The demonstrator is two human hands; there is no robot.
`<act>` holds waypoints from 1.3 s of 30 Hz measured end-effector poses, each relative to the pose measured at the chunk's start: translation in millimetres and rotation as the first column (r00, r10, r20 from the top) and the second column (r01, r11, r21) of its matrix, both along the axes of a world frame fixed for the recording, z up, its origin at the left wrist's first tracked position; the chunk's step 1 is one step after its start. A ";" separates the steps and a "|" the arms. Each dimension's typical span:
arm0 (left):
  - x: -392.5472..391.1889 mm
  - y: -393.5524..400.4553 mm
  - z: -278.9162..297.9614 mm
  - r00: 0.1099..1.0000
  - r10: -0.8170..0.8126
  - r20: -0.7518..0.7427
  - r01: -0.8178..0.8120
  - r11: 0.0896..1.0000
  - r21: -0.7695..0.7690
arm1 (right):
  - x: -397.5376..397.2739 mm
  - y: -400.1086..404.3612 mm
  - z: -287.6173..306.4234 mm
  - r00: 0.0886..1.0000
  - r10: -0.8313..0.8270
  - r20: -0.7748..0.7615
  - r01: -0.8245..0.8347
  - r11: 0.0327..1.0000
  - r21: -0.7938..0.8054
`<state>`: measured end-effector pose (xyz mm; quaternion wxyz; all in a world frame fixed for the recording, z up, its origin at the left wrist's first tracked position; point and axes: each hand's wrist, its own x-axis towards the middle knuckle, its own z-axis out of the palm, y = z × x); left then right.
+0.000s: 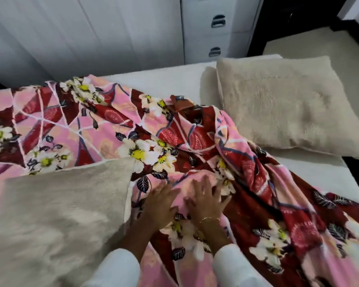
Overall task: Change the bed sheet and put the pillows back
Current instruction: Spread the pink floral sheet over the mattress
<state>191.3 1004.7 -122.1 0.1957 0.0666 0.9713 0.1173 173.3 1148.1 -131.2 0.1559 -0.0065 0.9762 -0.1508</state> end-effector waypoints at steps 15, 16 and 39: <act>-155.3 105.3 -11.5 0.968 0.245 0.062 -0.210 0.916 -0.342 | -124.7 183.3 -26.6 1.000 -0.016 -0.012 0.006 0.808 -0.589; -169.0 107.8 -12.5 0.959 0.273 0.075 -0.226 0.898 -0.378 | -133.2 194.6 -29.8 0.998 0.062 -0.004 -0.053 0.815 -0.577; 18.1 210.2 -42.2 0.818 0.404 -0.410 -0.281 0.901 0.329 | -15.5 153.0 -5.4 0.971 0.068 -0.227 -0.124 0.962 -0.244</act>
